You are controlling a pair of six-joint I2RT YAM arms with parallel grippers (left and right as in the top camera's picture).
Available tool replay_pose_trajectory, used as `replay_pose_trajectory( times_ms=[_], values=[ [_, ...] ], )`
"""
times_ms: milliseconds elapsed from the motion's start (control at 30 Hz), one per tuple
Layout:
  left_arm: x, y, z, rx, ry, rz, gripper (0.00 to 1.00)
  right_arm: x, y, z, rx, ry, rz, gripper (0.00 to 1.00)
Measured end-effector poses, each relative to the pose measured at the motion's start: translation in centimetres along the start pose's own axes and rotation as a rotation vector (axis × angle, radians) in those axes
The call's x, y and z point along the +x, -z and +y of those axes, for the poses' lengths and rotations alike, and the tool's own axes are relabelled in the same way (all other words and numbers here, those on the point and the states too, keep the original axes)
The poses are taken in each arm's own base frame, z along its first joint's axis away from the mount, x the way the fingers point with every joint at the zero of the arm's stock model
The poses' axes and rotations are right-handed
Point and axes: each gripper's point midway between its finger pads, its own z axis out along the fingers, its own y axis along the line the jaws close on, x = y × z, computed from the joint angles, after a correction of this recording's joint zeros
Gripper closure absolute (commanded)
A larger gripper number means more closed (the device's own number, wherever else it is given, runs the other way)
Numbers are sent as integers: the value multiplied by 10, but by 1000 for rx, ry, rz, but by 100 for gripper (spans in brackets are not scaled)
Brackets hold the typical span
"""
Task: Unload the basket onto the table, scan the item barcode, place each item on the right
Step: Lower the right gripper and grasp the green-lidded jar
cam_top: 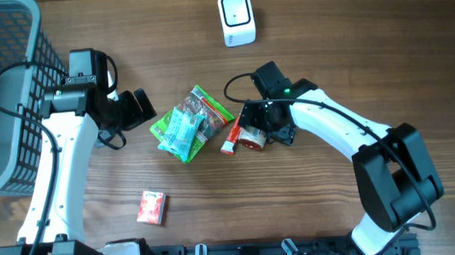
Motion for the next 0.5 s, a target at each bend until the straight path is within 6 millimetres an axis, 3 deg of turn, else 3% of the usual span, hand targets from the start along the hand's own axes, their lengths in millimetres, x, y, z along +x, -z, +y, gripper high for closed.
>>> replay_pose_trajectory(
  times_ms=[300,500],
  values=[
    [0,0,0,0,0,0,0,-7,-2,12,-63,13,-24,2],
    [0,0,0,0,0,0,0,-9,-1,5,-53,86,-15,11]
  ],
)
